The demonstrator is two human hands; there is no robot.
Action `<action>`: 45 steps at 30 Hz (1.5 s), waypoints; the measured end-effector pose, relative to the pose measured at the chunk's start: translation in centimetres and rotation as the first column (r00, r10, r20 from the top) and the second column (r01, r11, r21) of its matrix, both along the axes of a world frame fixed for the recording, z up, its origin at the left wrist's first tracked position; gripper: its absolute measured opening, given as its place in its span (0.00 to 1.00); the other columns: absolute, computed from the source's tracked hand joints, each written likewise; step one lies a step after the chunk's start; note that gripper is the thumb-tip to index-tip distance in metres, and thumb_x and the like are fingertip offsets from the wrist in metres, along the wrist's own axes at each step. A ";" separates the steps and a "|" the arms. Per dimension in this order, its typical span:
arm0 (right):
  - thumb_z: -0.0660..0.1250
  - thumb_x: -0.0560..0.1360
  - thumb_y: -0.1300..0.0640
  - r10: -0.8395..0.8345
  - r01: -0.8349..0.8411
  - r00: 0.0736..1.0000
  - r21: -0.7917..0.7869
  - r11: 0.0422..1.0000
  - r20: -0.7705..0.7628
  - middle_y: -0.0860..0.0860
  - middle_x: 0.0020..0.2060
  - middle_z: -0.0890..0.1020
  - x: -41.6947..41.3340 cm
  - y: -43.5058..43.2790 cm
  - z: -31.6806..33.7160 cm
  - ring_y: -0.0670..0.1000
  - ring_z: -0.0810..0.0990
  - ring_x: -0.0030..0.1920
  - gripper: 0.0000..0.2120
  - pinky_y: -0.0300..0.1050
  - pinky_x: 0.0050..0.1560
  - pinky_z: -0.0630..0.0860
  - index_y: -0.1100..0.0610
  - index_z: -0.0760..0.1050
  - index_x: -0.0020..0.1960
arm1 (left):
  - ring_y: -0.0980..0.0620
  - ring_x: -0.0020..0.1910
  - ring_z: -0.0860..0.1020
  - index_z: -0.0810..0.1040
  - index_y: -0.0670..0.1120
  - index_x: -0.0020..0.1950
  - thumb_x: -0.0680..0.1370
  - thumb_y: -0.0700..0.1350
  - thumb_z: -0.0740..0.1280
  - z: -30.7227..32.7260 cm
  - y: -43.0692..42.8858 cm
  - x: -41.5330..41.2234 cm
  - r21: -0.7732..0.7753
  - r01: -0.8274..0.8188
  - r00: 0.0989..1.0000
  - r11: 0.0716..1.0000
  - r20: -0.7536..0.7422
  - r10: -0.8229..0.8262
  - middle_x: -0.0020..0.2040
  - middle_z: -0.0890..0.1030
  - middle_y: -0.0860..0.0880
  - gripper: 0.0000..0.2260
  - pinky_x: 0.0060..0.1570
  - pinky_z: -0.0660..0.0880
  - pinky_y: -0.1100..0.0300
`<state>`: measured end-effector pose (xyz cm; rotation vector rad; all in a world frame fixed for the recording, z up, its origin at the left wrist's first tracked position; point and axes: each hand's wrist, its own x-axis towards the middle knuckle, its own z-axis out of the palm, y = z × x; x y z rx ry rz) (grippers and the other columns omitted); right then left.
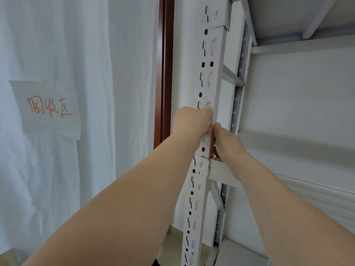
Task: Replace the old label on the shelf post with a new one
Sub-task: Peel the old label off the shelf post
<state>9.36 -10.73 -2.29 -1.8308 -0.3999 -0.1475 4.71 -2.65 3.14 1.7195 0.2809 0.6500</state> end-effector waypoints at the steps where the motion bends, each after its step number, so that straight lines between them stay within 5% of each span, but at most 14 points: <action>1: 0.48 0.80 0.47 0.003 -0.003 1.000 0.007 1.000 0.002 0.49 0.31 0.75 0.0 -0.1 0.0 0.52 0.71 0.33 0.21 0.56 0.57 0.75 0.52 0.69 0.33 | 0.49 0.27 0.72 0.73 0.41 0.32 0.73 0.42 0.63 -0.2 0.0 0.2 -0.029 0.005 1.000 1.000 0.028 -0.004 0.29 0.76 0.46 0.10 0.30 0.67 0.64; 5: 0.48 0.80 0.48 0.019 -0.020 1.000 0.010 1.000 0.019 0.49 0.30 0.73 -0.1 -0.1 -0.2 0.51 0.70 0.32 0.21 0.52 0.50 0.71 0.52 0.68 0.33 | 0.56 0.16 0.67 0.74 0.43 0.28 0.71 0.41 0.62 -1.3 0.3 -0.4 -0.060 0.032 0.997 0.998 0.070 -0.028 0.23 0.74 0.50 0.11 0.20 0.62 0.71; 11: 0.48 0.80 0.47 0.004 -0.004 1.000 0.012 1.000 0.022 0.49 0.29 0.72 -0.1 -0.1 -0.2 0.52 0.69 0.32 0.21 0.53 0.49 0.70 0.51 0.67 0.32 | 0.54 0.21 0.68 0.75 0.43 0.28 0.71 0.40 0.61 -1.7 0.5 -0.6 -0.086 0.063 0.994 0.994 0.099 -0.055 0.22 0.74 0.50 0.12 0.22 0.65 0.68; 15: 0.47 0.78 0.46 0.005 -0.005 1.000 0.048 0.999 -0.009 0.50 0.32 0.74 -0.6 0.0 -0.2 0.54 0.71 0.36 0.20 0.60 0.60 0.75 0.51 0.68 0.33 | 0.48 0.29 0.68 0.75 0.34 0.32 0.67 0.43 0.63 -2.0 0.3 -0.4 0.038 0.015 0.991 0.999 0.135 -0.020 0.27 0.73 0.44 0.12 0.34 0.67 0.58; 18: 0.47 0.77 0.45 0.010 -0.009 1.000 0.053 0.999 -0.021 0.51 0.32 0.75 -0.8 0.0 -0.1 0.55 0.72 0.37 0.20 0.64 0.63 0.75 0.51 0.69 0.33 | 0.47 0.32 0.66 0.77 0.36 0.34 0.61 0.43 0.62 -2.2 0.0 -0.4 0.052 -0.008 0.985 0.999 0.171 -0.001 0.31 0.72 0.43 0.11 0.35 0.65 0.54; 26: 0.45 0.73 0.42 0.002 -0.002 1.000 -0.008 1.000 -0.001 0.52 0.36 0.77 -1.1 0.0 0.2 0.57 0.73 0.41 0.21 0.65 0.64 0.74 0.51 0.72 0.36 | 0.48 0.30 0.69 0.73 0.42 0.28 0.68 0.40 0.61 -2.2 0.4 0.2 0.013 0.003 0.984 1.000 0.180 -0.005 0.25 0.75 0.47 0.09 0.35 0.66 0.56; 30: 0.44 0.71 0.41 0.007 -0.007 1.000 -0.041 0.999 -0.002 0.53 0.40 0.79 -1.0 0.0 0.3 0.57 0.74 0.42 0.24 0.64 0.63 0.74 0.53 0.74 0.42 | 0.54 0.22 0.70 0.76 0.41 0.33 0.70 0.39 0.62 -2.5 0.8 0.2 0.012 0.035 0.984 0.999 0.176 -0.036 0.18 0.73 0.53 0.07 0.31 0.68 0.61; 37: 0.45 0.69 0.39 0.012 -0.012 1.000 -0.025 1.000 -0.013 0.53 0.41 0.80 -1.1 0.0 0.2 0.58 0.77 0.46 0.22 0.65 0.63 0.75 0.49 0.73 0.38 | 0.48 0.29 0.68 0.72 0.32 0.32 0.66 0.44 0.63 -3.5 0.5 0.6 0.135 -0.048 0.951 0.990 0.309 0.004 0.27 0.71 0.42 0.14 0.33 0.69 0.58; 45: 0.46 0.74 0.43 0.008 -0.007 0.999 0.035 0.999 -0.040 0.50 0.35 0.74 -1.1 0.2 0.4 0.57 0.71 0.43 0.19 0.64 0.64 0.74 0.51 0.69 0.36 | 0.48 0.29 0.70 0.74 0.35 0.33 0.67 0.40 0.63 -3.7 1.1 1.0 0.157 -0.022 0.952 0.987 0.306 -0.028 0.28 0.73 0.44 0.08 0.33 0.69 0.56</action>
